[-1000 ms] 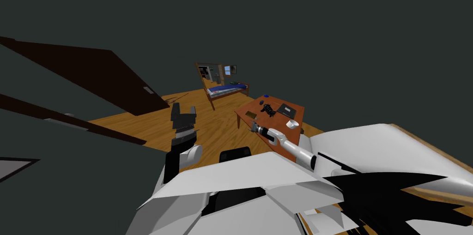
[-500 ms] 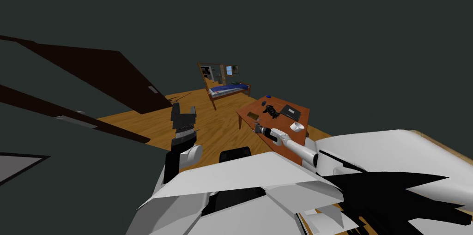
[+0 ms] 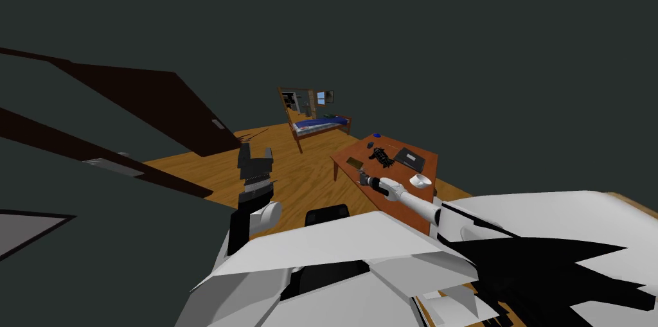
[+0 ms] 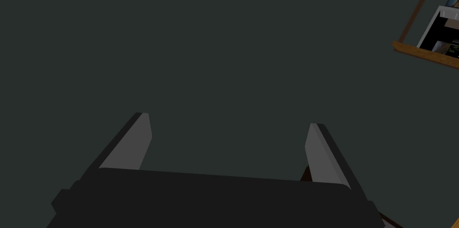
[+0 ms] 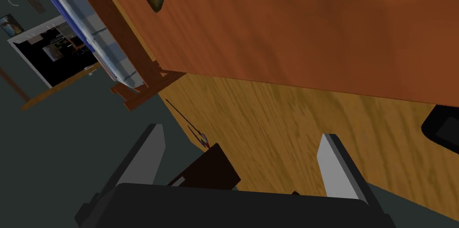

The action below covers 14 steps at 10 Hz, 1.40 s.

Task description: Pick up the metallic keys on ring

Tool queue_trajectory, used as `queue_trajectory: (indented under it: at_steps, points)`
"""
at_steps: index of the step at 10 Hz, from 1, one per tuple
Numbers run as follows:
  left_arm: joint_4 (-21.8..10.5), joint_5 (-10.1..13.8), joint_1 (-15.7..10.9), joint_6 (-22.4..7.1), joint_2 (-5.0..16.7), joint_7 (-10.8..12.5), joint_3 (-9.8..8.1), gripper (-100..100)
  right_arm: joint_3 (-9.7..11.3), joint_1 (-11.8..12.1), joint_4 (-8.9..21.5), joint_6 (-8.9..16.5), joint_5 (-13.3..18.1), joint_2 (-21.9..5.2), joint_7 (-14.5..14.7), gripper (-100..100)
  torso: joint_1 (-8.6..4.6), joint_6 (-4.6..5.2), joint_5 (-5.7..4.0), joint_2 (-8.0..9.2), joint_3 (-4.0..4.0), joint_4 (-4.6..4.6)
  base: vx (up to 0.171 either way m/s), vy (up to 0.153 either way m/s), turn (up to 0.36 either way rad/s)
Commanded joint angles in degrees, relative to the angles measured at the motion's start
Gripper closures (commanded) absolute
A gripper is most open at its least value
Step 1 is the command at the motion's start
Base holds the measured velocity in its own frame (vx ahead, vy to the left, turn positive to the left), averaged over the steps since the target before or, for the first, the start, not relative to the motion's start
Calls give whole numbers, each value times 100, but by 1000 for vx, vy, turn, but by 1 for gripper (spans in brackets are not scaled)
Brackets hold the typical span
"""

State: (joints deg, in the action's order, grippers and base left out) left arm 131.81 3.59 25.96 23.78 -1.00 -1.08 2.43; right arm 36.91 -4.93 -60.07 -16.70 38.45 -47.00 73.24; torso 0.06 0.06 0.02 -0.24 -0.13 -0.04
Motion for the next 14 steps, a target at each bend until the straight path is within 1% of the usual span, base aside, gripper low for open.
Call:
queue_trajectory:
  at_steps: [1, 2, 3, 4, 5, 6, 7, 9, 10, 13, 14]
  points:
    - [0, 0, 0, 0, 0, 0, 0, 0, 1, -8, 252, 20, 70, -16, 208, -100, 0, 0, 0, 0, 0, 0, 52, 24, 40]
    - [0, 0, 0, 0, 0, 0, 0, 0, 80, -88, 481, 95, 199, -106, 415, -100, 1, 2, 0, 3, 1, 0, 63, 40, 74]
    - [0, 0, 0, 0, 0, 0, 0, 0, 80, -88, 505, 95, 199, -106, 427, -100, 5, 1, 2, 0, 0, 0, 60, 23, 22]
    - [0, 0, 0, 0, 0, 0, 0, 0, 152, -157, 674, 166, 320, -186, 630, -100, 2, 1, 0, 1, 0, -1, 63, 22, 47]
    - [0, 0, 0, 0, 0, 0, 0, 0, 152, -157, 655, 166, 320, -186, 630, -100, 1, 1, 1, 0, 0, 0, 57, 17, 30]
    - [0, 0, 0, 0, 0, 0, 0, 0, 152, -157, 774, 166, 320, -186, 630, -100, -1, 1, 0, 1, 0, 0, 29, 5, 0]
    - [0, 0, 0, 0, 0, 0, 0, 0, 152, -157, 786, 166, 320, -186, 630, -100, -5, 3, -1, 10, 5, 1, 5, -2, -4]
    - [0, 0, 0, 0, 0, 0, 0, 0, 271, -266, 1226, 296, 533, -317, 984, -100, -3, 1, -1, 13, 7, 3, 58, 14, 56]
    - [0, 0, 0, 0, 0, 0, 0, 0, 271, -266, 1252, 296, 533, -317, 984, -100, -4, 1, -1, -1, -1, 0, 83, 10, 20]
    - [0, 0, 1, 0, 0, 0, 0, 0, 400, -355, 1784, 442, 774, -437, 1374, -100, 9, 0, 2, -16, -9, -4, 108, 38, 34]
    - [0, 0, 1, 0, 0, 0, 0, 0, 462, -370, 2017, 502, 877, -459, 1536, -100, 6, 1, 2, -20, -12, -5, 135, 34, 45]
